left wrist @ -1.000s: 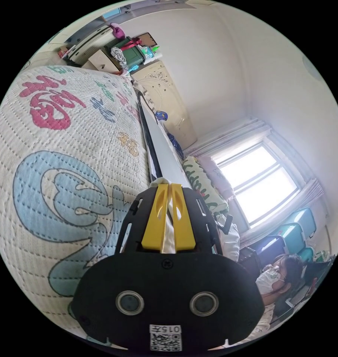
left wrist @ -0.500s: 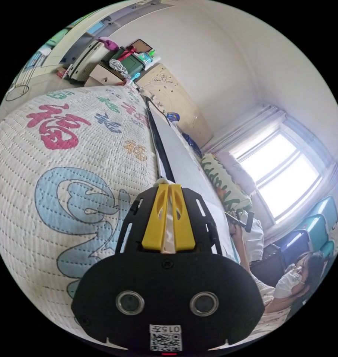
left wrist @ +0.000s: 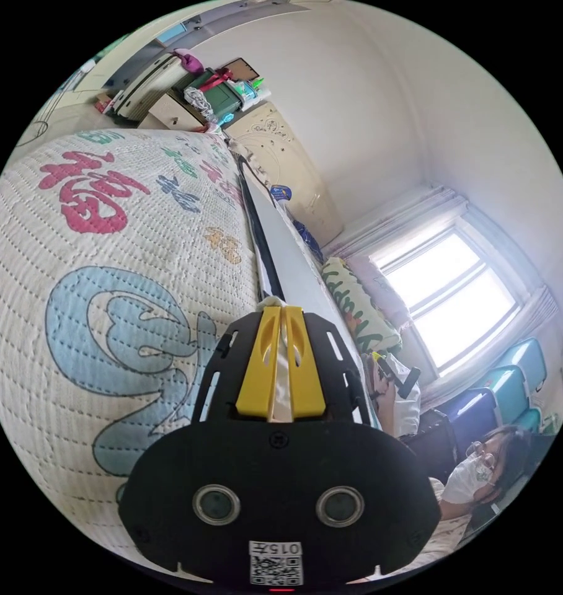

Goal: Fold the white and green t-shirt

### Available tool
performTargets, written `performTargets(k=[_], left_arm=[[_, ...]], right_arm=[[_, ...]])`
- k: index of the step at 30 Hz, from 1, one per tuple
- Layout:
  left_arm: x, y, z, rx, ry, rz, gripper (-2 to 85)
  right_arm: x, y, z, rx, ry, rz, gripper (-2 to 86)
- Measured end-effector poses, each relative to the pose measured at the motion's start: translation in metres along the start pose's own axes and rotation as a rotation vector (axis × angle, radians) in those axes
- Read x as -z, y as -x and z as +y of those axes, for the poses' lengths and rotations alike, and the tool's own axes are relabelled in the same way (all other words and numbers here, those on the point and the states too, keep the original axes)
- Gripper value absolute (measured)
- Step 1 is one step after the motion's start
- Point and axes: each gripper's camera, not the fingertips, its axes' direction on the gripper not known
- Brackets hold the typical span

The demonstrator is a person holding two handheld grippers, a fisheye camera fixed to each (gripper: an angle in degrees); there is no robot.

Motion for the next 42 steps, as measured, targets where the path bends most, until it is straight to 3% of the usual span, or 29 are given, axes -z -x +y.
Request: performTargets(k=[4,11,14,17,26,35,42], left_arm=[[-0.006,0.013,-0.002,0.011,0.031,0.014,-0.6],[-0.014,0.034,0.003,0.007,0.057,0.049,-0.6],[-0.018,0.042,0.01,0.001,0.058,0.066,-0.6],[-0.02,0.05,0.019,-0.003,0.05,0.087,-0.6],[-0.041,0.068,0.06,0.0,0.034,0.083,-0.6],[-0.07,0.062,0.121,-0.046,0.0,-0.092,-0.8],[-0.089,0.083,0.175,-0.059,-0.029,0.062,-0.5]], right_arm=[[0.014,0.069,-0.009,0.267,-0.077,-0.207,5.6],[-0.055,0.254,0.0,0.71,0.314,-0.567,6.0],[-0.083,0.305,0.016,0.85,0.47,-0.618,8.8],[-0.104,0.324,0.023,0.93,0.507,-0.553,9.5],[-0.175,0.309,0.026,0.948,0.564,-0.355,4.6],[-0.24,0.279,0.039,0.854,0.576,-0.517,1.1],[-0.24,0.244,0.065,0.789,0.396,-0.531,4.2]])
